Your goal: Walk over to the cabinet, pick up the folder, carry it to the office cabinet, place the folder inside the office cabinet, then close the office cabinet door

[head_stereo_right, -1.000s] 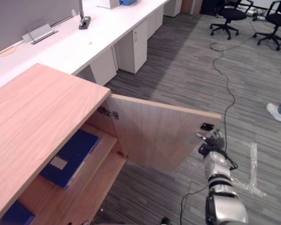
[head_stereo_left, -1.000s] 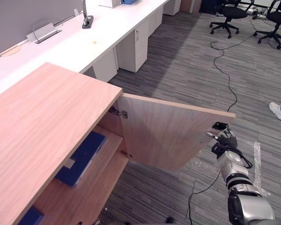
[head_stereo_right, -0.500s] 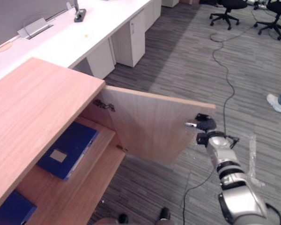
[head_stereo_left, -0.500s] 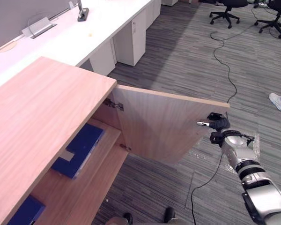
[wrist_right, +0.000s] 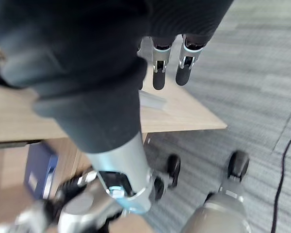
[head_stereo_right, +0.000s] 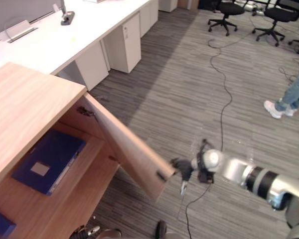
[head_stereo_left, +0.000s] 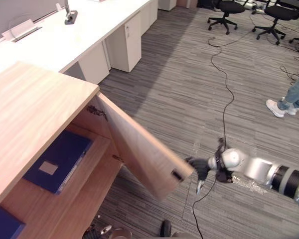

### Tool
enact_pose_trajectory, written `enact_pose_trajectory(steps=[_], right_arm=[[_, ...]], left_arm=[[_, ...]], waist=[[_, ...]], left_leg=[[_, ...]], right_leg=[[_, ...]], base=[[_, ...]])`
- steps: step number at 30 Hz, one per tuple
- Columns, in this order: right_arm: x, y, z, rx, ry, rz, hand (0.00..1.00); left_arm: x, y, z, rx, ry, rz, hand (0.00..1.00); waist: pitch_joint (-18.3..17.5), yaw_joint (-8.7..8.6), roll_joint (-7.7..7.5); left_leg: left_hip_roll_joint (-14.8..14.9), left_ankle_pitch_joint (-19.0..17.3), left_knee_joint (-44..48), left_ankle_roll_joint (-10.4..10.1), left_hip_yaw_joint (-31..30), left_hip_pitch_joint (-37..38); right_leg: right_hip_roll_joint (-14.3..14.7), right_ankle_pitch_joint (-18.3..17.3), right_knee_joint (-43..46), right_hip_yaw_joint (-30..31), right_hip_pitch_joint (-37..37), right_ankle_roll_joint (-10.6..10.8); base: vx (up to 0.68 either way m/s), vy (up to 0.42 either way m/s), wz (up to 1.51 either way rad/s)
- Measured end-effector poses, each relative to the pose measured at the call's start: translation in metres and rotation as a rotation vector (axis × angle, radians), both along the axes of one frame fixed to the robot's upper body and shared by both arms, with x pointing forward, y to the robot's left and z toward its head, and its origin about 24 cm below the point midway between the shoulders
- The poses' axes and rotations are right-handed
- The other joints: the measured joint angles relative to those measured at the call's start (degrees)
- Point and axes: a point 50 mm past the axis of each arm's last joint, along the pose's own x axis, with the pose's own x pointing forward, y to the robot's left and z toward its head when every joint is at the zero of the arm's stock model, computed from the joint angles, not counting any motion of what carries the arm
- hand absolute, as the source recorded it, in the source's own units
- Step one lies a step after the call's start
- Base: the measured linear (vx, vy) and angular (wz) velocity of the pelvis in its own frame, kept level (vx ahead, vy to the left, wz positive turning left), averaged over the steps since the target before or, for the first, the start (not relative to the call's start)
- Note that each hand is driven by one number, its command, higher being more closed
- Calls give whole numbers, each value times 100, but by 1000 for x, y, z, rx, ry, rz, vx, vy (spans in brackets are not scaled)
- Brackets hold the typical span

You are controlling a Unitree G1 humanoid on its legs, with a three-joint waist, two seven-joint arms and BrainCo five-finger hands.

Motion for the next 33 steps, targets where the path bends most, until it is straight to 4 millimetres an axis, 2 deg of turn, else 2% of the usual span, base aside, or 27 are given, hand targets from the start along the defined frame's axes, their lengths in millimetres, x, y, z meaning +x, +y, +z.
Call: enact_pose_trajectory(steps=[3,6,9,11,16,18,19,20,21,22,24,25,27,28,29,30,31,32,33], right_arm=[[-13,9,-8,13,44,57,0],[-19,9,-14,12,66,65,0],[-30,14,-25,19,99,88,0],[-39,28,-34,32,125,146,0],[-56,60,-49,67,170,262,0],[-56,69,-57,52,155,296,0],[-56,71,-58,46,145,302,0],[-53,72,-59,37,119,313,0],[-52,73,-59,32,103,319,0],[-50,73,-60,21,80,321,0],[-50,75,-67,7,74,316,0],[-51,76,-72,8,79,301,0],[-54,76,-81,10,95,264,0],[-56,77,-89,31,114,205,0],[-56,82,-94,47,124,169,0],[-57,91,-102,79,124,114,0],[-54,92,-109,104,112,16,0],[-51,91,-115,106,105,-51,0],[-42,86,-127,105,93,-216,0]], left_arm=[[0,1,0,3,6,4,0],[-1,3,0,26,12,10,0],[1,13,3,68,7,43,0],[1,20,5,94,5,66,0],[3,29,7,110,-10,123,0],[7,33,9,122,-26,155,0],[7,34,10,123,-28,161,0],[7,35,10,131,-28,171,0],[5,35,9,133,-22,176,0],[4,34,9,133,-17,180,0],[0,37,9,141,-5,183,0],[-2,36,8,139,0,183,0],[-2,32,7,129,0,182,0],[-3,30,6,125,5,180,0],[-4,32,7,131,6,176,0],[-8,38,7,148,21,164,0],[-10,36,7,148,33,144,0],[-10,34,6,144,34,133,0],[-8,28,5,135,35,106,0]], waist=[[2,107,-58],[-20,165,-151],[-89,284,-352],[-164,359,-481],[-158,642,-617],[-87,801,-748],[-68,839,-782],[-28,928,-858],[-25,958,-865],[-11,945,-883],[15,910,-944],[22,887,-998],[9,854,-987],[-17,828,-917],[5,858,-989],[-64,841,-1098],[-77,807,-1110],[-91,808,-1083],[-82,811,-998]], left_leg=[[75,1,85,-1,-23,2],[106,4,130,-7,-52,-7],[139,13,165,-22,-102,-32],[142,27,160,-44,-175,-60],[106,132,53,-160,-367,-182],[-5,346,139,-51,-345,-448],[-16,406,162,-24,-210,-506],[-39,561,136,111,117,-593],[-43,612,86,188,316,-625],[61,410,398,404,918,-752],[280,216,916,582,1754,-881],[352,201,919,560,2101,-850],[476,221,755,555,2423,-750],[490,257,352,221,2490,-616],[372,375,214,116,2461,-573],[99,534,-108,174,2333,-536],[-181,673,-356,253,2179,-446],[-298,718,-442,284,2101,-415],[-495,776,-571,336,1991,-353]], right_leg=[[72,-52,92,0,1,-68],[106,-63,121,0,1,-82],[147,-66,139,-12,1,-86],[151,-65,142,-95,6,-86],[95,-102,134,-463,39,-49],[-42,-140,116,-882,38,-65],[-81,-155,113,-982,40,-79],[-191,-172,109,-1174,42,-103],[-228,-174,107,-1293,46,-103],[-344,-169,120,-1666,61,-171],[-473,-173,145,-2166,141,-169],[-617,-191,180,-2444,159,-136],[-793,-236,317,-2757,146,-61],[-883,-284,469,-2936,131,51],[-980,-276,510,-2958,113,88],[-1095,-235,441,-2955,104,144],[-1242,-138,353,-2971,194,289],[-1313,-101,326,-2997,221,348],[-1454,-23,282,-3115,320,463]], base=[[-3,-33,-1],[0,0,0],[-23,19,3],[-37,36,16],[-51,57,42],[-97,25,94],[-115,26,97],[-77,23,74],[-81,46,104],[-48,59,99],[-4,159,137],[29,201,135],[42,197,112],[53,256,93],[87,372,83],[83,300,82],[94,265,87],[97,250,85],[124,296,66]])
